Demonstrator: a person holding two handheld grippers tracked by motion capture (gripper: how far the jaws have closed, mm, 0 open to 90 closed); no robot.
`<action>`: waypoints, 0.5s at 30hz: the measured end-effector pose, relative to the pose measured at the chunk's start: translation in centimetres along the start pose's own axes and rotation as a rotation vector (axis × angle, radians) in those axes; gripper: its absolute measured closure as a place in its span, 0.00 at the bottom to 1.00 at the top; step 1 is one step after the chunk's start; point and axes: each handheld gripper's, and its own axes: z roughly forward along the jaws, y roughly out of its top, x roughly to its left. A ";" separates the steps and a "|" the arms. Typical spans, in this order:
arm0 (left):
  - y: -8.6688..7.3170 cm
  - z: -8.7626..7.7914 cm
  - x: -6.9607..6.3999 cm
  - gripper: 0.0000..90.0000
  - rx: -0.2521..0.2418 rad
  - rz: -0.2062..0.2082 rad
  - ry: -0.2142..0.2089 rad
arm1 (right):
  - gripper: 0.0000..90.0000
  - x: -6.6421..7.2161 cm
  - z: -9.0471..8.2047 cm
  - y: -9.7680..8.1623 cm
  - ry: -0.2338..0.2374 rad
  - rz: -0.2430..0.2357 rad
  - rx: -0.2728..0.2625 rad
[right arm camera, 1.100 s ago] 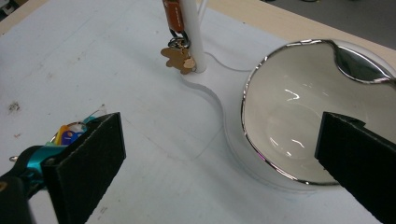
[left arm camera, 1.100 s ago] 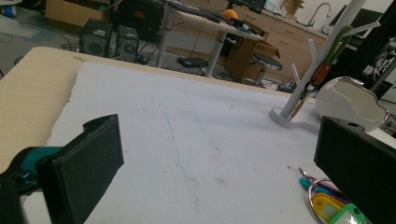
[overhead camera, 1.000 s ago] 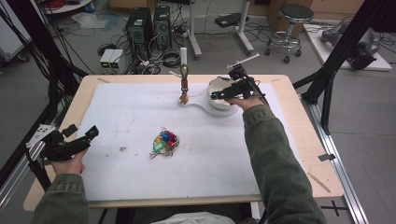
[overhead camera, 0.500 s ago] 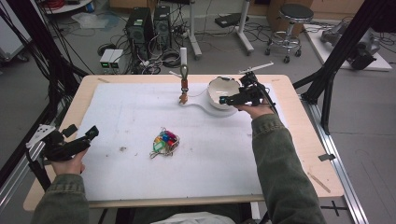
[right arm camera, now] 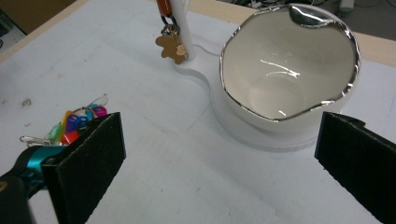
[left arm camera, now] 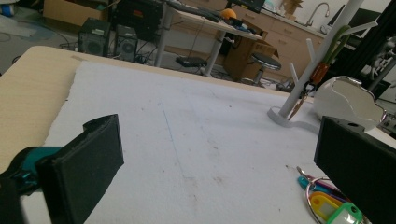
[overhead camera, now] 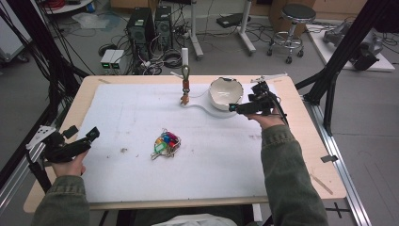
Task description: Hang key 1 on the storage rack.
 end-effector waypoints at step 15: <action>-0.1 0.0 0.1 0.02 0.007 -0.009 -0.003 | 0.01 -1.5 -0.7 -3.8 -0.034 0.025 -0.003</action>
